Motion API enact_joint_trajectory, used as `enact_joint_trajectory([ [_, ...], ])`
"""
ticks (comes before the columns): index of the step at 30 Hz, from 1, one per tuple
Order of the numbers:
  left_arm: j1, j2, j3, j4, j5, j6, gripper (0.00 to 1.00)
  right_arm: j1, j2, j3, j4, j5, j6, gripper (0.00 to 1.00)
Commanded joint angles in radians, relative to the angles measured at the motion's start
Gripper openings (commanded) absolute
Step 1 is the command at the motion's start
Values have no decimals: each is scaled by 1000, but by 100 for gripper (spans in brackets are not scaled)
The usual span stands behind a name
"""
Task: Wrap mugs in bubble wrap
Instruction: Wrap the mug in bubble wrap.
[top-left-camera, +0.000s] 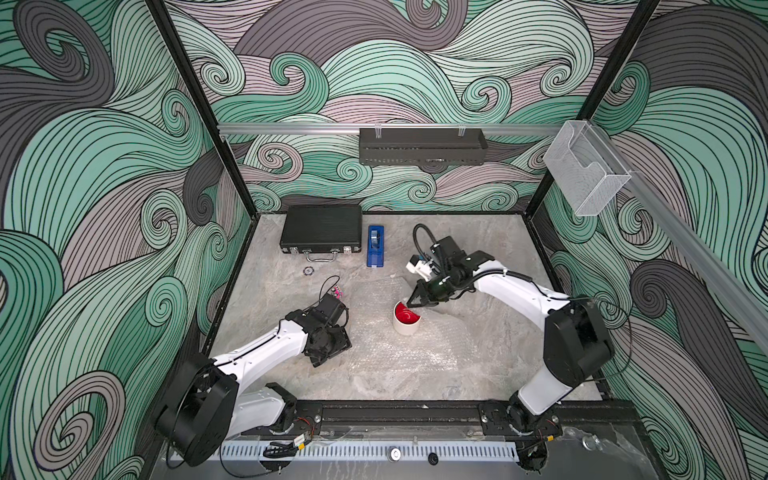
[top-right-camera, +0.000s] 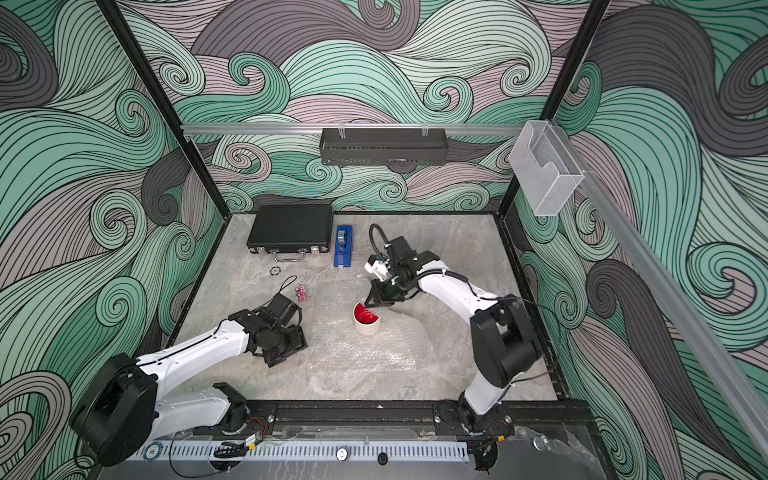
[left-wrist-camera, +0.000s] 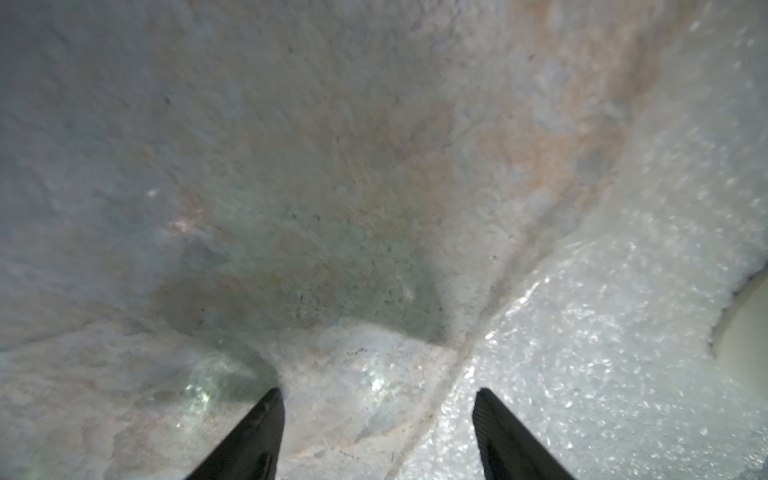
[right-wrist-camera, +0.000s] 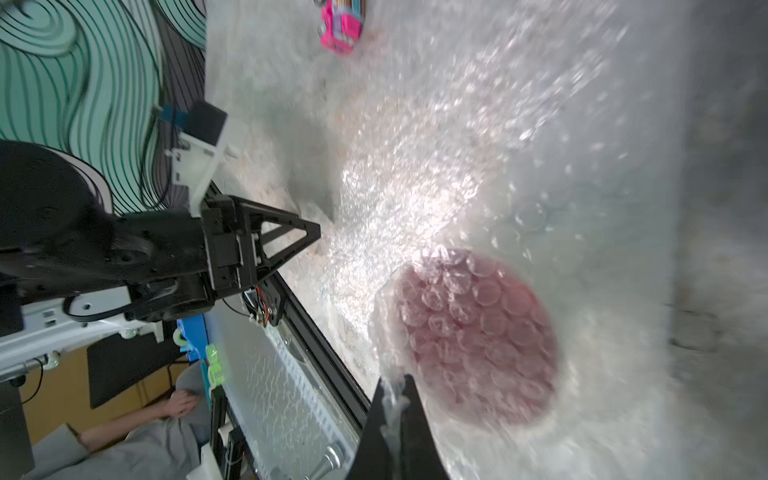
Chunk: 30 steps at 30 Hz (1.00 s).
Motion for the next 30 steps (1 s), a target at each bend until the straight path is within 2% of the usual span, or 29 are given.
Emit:
enact_joint_trajectory([
  [1,13,-22,1,2,31,-7,74,39,45,17,-12,27,31,0],
  [6,17,-116,11,190,113,-53,73,88,165,108,-126,236,17,2],
  [8,17,-128,-5,337,132,-114,73,108,208,143,-145,245,6,4],
  [11,18,-77,2,517,158,-157,75,120,220,152,-129,244,11,12],
  [16,-1,161,168,479,312,-111,76,119,137,143,-89,199,6,29],
  [18,-10,194,184,492,308,-112,76,117,96,155,-91,178,4,37],
  [21,3,177,177,486,278,-118,76,113,39,175,-108,174,6,44],
  [26,27,147,173,443,280,-94,76,103,-33,202,-163,187,-7,47],
  [28,31,141,175,418,289,-77,76,70,-84,176,-166,259,-7,50],
  [30,33,119,166,380,279,-59,76,26,-109,130,-166,384,-29,60],
])
